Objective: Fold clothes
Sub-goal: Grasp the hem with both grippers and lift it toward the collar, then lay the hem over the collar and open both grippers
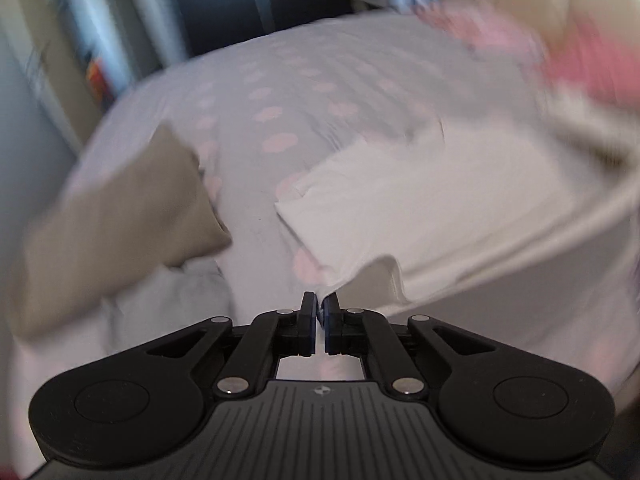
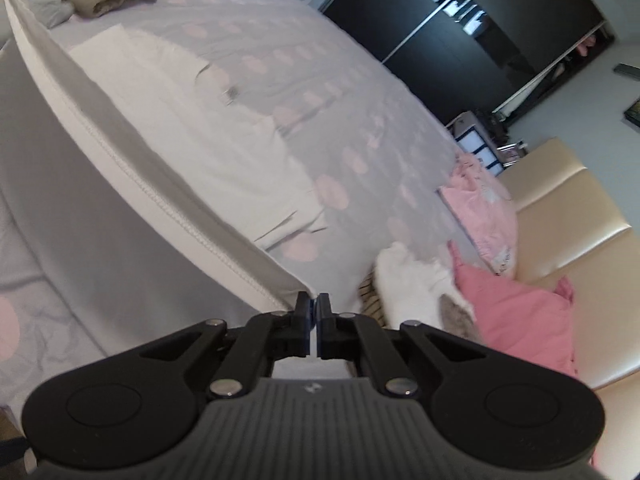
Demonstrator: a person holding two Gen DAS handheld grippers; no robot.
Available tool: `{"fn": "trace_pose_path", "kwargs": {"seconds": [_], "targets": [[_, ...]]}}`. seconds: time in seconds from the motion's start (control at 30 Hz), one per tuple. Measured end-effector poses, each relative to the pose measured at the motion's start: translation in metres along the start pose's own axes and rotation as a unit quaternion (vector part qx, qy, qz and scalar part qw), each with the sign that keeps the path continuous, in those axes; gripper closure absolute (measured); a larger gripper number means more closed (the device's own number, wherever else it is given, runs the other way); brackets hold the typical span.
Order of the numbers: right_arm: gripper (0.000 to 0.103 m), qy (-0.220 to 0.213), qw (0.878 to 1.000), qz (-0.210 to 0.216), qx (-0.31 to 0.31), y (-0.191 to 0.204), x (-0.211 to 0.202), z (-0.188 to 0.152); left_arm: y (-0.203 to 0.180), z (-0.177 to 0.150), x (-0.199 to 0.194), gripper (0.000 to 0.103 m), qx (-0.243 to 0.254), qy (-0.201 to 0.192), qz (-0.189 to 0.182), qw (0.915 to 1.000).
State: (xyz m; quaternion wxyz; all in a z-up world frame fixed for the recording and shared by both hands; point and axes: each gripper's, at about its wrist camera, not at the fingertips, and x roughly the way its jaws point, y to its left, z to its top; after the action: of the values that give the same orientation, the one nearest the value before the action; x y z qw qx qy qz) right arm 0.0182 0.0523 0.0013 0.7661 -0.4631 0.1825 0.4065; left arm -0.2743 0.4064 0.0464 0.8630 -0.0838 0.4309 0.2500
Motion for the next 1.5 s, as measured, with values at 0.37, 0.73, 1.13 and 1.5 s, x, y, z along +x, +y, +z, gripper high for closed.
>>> {"fn": "trace_pose_path", "kwargs": {"seconds": [0.37,0.73,1.13,1.5], "targets": [[0.101,0.013,0.985,0.067,0.158,-0.051,-0.005,0.002,0.013,0.021,-0.017,0.101,-0.018,-0.024,0.021,0.9993],[0.101,-0.014,0.977,0.06,0.204,-0.083,0.005,0.035,0.005,0.073,-0.008,0.101,0.019,-0.058,0.06,0.9963],[0.1,0.019,0.975,0.071,0.209,-0.103,0.096,0.088,0.032,0.118,0.089,0.101,0.001,-0.006,0.068,0.9977],[0.1,0.093,0.973,0.096,0.189,-0.084,0.233,0.106,0.048,0.121,0.232,0.101,0.004,0.096,0.064,0.9933]]}}
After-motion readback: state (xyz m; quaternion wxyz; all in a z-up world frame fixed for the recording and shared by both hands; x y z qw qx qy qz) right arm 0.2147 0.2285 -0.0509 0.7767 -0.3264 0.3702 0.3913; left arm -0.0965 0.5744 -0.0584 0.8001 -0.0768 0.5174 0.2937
